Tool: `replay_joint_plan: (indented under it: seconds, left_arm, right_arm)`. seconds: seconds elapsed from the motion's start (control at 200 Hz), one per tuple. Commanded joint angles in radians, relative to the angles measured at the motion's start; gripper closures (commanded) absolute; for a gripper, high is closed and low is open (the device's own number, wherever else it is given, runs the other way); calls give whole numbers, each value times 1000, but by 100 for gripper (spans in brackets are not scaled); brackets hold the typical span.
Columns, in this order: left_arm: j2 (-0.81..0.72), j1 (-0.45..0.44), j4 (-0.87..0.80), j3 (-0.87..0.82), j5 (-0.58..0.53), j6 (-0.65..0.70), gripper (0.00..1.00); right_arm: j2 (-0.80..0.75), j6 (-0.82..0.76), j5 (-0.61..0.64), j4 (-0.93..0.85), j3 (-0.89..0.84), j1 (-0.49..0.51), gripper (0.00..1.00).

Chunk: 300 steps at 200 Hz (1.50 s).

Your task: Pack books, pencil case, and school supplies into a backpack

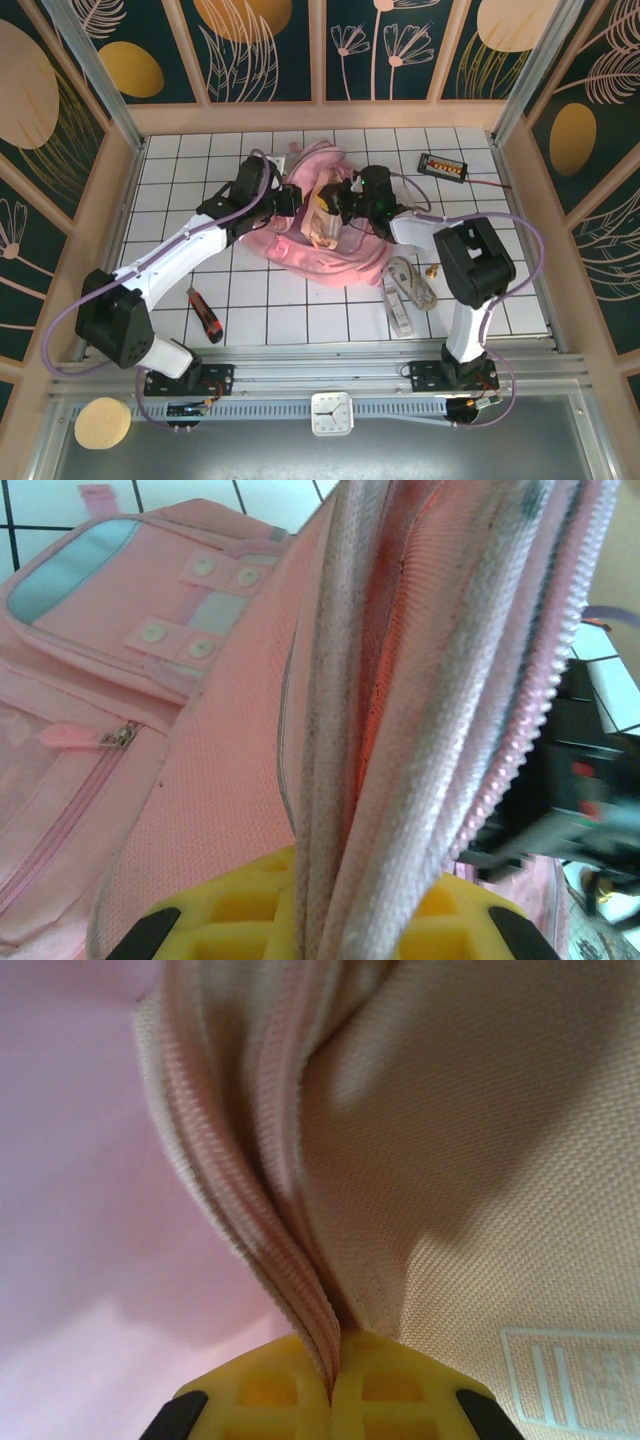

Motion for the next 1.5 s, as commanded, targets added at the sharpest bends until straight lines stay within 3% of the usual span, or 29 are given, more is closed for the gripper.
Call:
replay_joint_plan:
  seconds: [0.0, 0.085, 0.25, 0.295, 0.365, 0.435, 0.51, 0.686, 0.941, 1.096, 1.176, 1.256, 1.496]
  left_arm:
    - [-98, -48, 195, -12, 49, -26, 100]
    - [-109, -64, 204, -15, 52, -21, 100]
    - [-98, -83, 193, -36, 95, -29, 100]
    - [-102, -85, 208, -54, 96, -33, 100]
    - [-107, -85, 222, -73, 84, -37, 100]
    - [-107, -84, 216, -76, 59, -31, 100]
    - [-96, -84, 180, -60, 8, -17, 100]
    - [-86, -85, 131, -43, -96, -15, 100]
    - [-108, -85, 104, -77, -182, -18, 100]
    - [-140, -83, -2, -68, -291, 39, 100]
    - [-170, -81, -40, -74, -337, 73, 100]
    - [-191, -77, -76, -74, -371, 95, 100]
    - [-202, -70, -127, -73, -398, 102, 100]
  right_arm:
    - [36, 126, 123, 67, 12, 23, 100]
    - [63, 121, 165, 97, 21, 20, 100]
    - [166, 220, 183, 383, 46, 25, 99]
    - [192, 235, 160, 413, 75, 27, 92]
    - [212, 223, 85, 371, 130, 27, 72]
    - [174, 161, 44, 229, 142, 27, 50]
    - [101, 33, 20, 32, 156, 27, 36]
    - [-97, -181, 10, -262, 140, 19, 35]
    - [-262, -388, -37, -534, 155, -20, 34]
    - [-372, -694, 125, -906, 178, -148, 33]
    - [-359, -877, 213, -1051, 216, -233, 26]
    - [-296, -1025, 294, -1160, 268, -293, 26]
    - [-110, -1242, 441, -1198, 326, -314, 21]
